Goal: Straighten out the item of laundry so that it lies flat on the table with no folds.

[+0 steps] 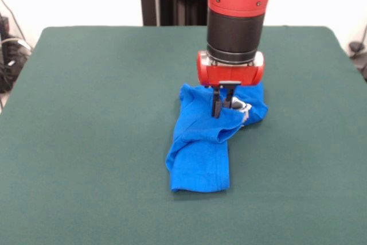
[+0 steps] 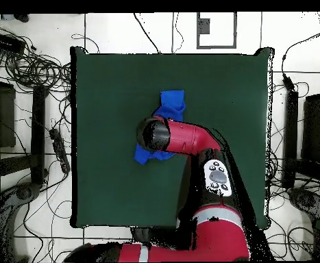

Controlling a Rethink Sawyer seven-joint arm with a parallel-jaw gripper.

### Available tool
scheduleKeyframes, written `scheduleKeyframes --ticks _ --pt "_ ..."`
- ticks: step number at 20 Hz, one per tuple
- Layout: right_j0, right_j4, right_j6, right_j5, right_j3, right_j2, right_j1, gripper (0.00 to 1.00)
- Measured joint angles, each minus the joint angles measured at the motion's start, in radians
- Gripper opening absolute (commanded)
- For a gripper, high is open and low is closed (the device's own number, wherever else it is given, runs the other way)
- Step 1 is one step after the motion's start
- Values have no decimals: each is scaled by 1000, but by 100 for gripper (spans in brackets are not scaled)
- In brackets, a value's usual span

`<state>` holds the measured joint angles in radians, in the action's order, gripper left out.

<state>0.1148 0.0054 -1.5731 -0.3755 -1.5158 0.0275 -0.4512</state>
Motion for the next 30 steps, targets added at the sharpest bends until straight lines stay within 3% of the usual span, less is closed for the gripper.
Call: scheduleKeyframes --ticks 9,30 --pt "87 0 0 0 -4 -21 -31 0" --pt "139 -1 0 -95 -7 -21 -134 0"
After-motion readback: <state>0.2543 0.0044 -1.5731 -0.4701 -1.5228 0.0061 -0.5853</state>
